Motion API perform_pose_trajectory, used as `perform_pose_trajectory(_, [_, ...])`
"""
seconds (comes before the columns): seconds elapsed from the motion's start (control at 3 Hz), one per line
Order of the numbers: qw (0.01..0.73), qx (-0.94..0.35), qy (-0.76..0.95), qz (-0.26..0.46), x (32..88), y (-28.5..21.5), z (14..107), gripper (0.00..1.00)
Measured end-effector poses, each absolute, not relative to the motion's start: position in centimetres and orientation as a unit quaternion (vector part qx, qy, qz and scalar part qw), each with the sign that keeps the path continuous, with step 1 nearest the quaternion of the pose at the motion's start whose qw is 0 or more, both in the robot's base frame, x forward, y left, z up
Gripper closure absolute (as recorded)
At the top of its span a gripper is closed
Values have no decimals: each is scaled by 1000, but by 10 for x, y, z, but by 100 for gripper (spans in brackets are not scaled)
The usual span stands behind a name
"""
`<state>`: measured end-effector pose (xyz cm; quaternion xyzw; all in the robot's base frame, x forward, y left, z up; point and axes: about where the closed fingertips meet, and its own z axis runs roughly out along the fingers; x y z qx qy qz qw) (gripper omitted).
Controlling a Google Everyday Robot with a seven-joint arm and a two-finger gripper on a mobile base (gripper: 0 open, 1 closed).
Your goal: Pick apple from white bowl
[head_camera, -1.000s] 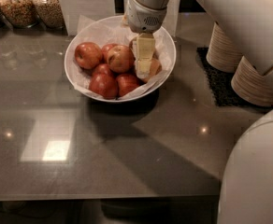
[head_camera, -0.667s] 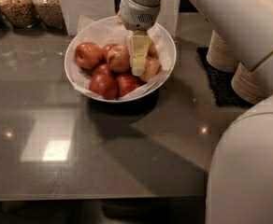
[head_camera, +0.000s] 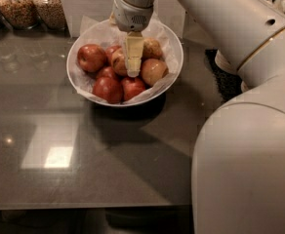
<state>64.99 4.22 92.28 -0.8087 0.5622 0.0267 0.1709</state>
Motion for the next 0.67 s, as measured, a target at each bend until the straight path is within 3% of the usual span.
perform_pose_trajectory(0.67, [168, -797, 579, 26, 632, 28, 912, 0])
